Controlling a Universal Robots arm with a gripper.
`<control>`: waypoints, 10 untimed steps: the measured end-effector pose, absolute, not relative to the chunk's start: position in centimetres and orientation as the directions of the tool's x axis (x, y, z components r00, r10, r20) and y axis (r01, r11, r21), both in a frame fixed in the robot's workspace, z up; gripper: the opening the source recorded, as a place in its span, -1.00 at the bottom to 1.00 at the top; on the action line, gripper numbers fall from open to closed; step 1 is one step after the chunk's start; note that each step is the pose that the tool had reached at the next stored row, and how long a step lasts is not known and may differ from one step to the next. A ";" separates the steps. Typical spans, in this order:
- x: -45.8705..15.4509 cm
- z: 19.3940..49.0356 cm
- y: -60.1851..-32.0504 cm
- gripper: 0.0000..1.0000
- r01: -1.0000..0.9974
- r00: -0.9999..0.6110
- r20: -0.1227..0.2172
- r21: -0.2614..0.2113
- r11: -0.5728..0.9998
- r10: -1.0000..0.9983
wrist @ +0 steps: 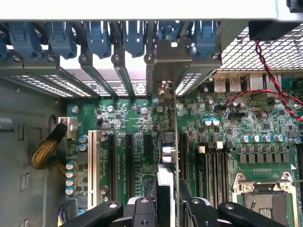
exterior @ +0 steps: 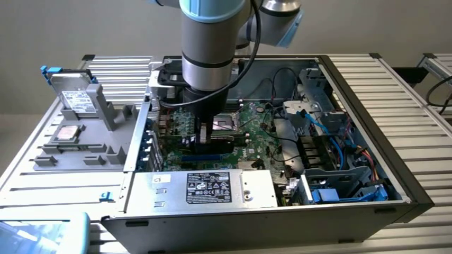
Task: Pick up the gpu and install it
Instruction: 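Insert the gpu into the slot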
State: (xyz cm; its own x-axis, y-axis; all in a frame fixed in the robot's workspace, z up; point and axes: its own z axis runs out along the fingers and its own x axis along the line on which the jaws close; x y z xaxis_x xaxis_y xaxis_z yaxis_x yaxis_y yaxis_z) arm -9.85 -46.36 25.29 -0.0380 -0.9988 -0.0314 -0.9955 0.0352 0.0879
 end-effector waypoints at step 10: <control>-9.8 25.3 -46.6 -0.44 -0.994 -0.040 -0.031 0.100 0.037 -0.999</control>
State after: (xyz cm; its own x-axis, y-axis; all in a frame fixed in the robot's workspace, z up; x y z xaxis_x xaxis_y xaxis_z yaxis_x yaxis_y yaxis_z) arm -9.85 -46.62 25.29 -0.0403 -0.9987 -0.0310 -0.9943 0.0370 0.0995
